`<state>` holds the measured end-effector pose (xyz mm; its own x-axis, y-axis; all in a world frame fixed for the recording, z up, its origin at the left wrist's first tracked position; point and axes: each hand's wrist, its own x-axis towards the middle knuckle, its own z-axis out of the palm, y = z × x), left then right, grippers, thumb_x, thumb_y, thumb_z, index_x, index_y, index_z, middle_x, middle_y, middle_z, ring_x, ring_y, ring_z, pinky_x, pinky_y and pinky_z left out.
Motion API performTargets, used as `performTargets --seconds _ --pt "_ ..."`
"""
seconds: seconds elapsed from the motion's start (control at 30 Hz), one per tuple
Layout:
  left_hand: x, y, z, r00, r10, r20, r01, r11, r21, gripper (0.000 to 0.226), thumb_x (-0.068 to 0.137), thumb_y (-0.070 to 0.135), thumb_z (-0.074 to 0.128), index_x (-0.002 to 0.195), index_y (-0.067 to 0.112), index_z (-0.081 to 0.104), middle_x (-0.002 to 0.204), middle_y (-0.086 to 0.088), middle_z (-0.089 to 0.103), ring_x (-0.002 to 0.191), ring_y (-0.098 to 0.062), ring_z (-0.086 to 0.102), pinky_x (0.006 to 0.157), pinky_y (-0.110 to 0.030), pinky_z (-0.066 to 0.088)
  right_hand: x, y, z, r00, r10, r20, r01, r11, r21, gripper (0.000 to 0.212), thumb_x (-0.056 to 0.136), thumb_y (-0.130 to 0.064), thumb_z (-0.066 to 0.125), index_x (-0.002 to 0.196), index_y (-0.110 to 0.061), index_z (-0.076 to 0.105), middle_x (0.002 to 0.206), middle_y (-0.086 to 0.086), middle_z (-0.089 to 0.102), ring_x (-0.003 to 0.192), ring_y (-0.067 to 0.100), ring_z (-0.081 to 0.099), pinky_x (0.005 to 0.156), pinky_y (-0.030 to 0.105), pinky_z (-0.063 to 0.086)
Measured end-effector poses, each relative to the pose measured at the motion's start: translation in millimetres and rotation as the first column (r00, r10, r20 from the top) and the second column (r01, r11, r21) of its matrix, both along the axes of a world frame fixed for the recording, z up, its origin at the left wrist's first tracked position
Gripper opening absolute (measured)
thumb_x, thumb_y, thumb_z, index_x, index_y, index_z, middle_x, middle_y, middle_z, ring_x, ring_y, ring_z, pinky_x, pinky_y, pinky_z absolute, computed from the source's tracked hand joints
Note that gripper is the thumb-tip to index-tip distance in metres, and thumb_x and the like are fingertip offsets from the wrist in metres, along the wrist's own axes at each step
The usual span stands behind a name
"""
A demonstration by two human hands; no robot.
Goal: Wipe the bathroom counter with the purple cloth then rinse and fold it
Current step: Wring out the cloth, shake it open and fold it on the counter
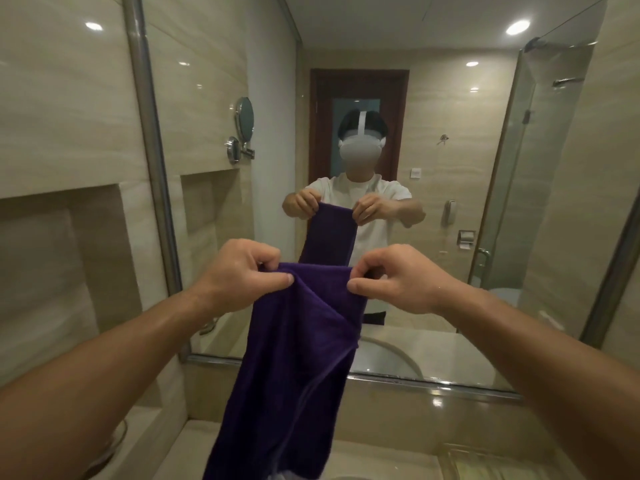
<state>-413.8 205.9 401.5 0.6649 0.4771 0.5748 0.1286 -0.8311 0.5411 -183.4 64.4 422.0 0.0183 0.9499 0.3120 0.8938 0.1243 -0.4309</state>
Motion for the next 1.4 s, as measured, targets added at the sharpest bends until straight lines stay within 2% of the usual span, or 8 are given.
performTargets --seconds 0.2,0.4,0.6,0.73,0.9,1.03,1.2,1.4 --pt "-33.3 6.7 15.8 0.991 0.094 0.095 -0.098 0.994 0.037 0.040 0.075 0.025 0.075 0.048 0.021 0.045 0.045 0.006 0.040 0.046 -0.006 0.038 0.045 -0.023 0.031 -55.3 32.4 -23.3 0.982 0.056 0.181 -0.055 0.998 -0.010 0.071 0.064 -0.074 0.074 0.117 -0.026 0.066 0.107 -0.015 0.051 0.093 0.005 0.056 0.084 0.028 0.054" --pt "-59.5 16.1 27.5 0.985 0.171 0.034 -0.173 0.981 0.092 0.035 0.081 0.019 0.079 0.054 0.013 0.057 0.047 -0.001 0.054 0.045 -0.011 0.051 0.045 -0.021 0.041 -103.7 63.3 -45.3 0.981 0.183 0.061 -0.184 0.983 0.010 0.035 0.082 -0.057 0.071 0.089 -0.024 0.073 0.091 -0.005 0.062 0.081 0.010 0.061 0.077 0.041 0.054" --pt "-99.2 31.2 23.2 0.994 0.082 -0.071 -0.085 0.996 -0.027 0.030 0.077 0.027 0.081 0.056 0.018 0.062 0.054 -0.003 0.061 0.051 -0.016 0.060 0.049 -0.026 0.049 -92.9 59.2 -28.0 0.985 0.137 -0.100 -0.141 0.989 -0.035 0.017 0.084 -0.042 0.077 0.078 -0.025 0.075 0.082 -0.003 0.071 0.074 0.008 0.066 0.072 0.032 0.057" --pt "-121.9 35.3 13.3 0.986 -0.045 -0.158 0.028 0.993 -0.111 0.033 0.067 0.048 0.076 0.062 0.017 0.065 0.063 -0.007 0.064 0.059 -0.018 0.064 0.056 -0.026 0.054 -90.2 49.9 -13.4 0.991 0.116 -0.063 -0.113 0.992 0.056 0.026 0.078 -0.045 0.079 0.068 -0.022 0.071 0.064 -0.003 0.067 0.060 0.008 0.060 0.054 0.020 0.047" --pt "-130.7 27.7 8.8 0.946 -0.151 -0.289 0.114 0.983 -0.141 0.030 0.071 0.042 0.071 0.052 0.026 0.054 0.057 -0.001 0.053 0.053 -0.009 0.052 0.052 -0.017 0.042 -103.0 46.1 0.7 0.979 0.182 0.087 -0.184 0.983 0.019 0.032 0.084 -0.048 0.071 0.072 -0.019 0.065 0.064 0.001 0.064 0.059 0.010 0.059 0.054 0.021 0.047" --pt "-145.7 25.0 6.7 0.939 -0.179 -0.294 0.116 0.969 -0.219 0.037 0.073 0.037 0.071 0.051 0.015 0.051 0.052 -0.003 0.046 0.050 -0.012 0.045 0.051 -0.020 0.038 -108.3 46.7 3.5 0.971 0.235 -0.035 -0.235 0.972 -0.001 0.025 0.083 -0.034 0.078 0.091 -0.027 0.056 0.070 -0.004 0.064 0.062 0.005 0.062 0.057 0.021 0.051" --pt "-163.1 17.4 -7.8 0.953 -0.123 -0.276 0.076 0.981 -0.177 0.040 0.080 0.037 0.072 0.058 0.008 0.057 0.052 0.003 0.052 0.050 -0.009 0.051 0.050 -0.020 0.041 -125.1 62.0 -10.9 0.952 0.256 0.166 -0.251 0.967 -0.049 0.039 0.087 -0.059 0.056 0.085 -0.022 0.070 0.063 -0.009 0.061 0.058 0.004 0.055 0.054 0.020 0.045" --pt "-181.3 -0.8 -28.9 0.915 -0.137 -0.381 0.033 0.963 -0.268 0.014 0.093 0.030 0.068 0.102 0.022 0.075 0.086 0.005 0.073 0.073 -0.014 0.068 0.061 -0.025 0.053 -130.7 89.3 -25.0 0.920 0.344 0.188 -0.338 0.939 -0.064 0.045 0.084 -0.063 0.051 0.064 -0.023 0.057 0.051 -0.013 0.049 0.050 0.006 0.045 0.048 0.021 0.035"
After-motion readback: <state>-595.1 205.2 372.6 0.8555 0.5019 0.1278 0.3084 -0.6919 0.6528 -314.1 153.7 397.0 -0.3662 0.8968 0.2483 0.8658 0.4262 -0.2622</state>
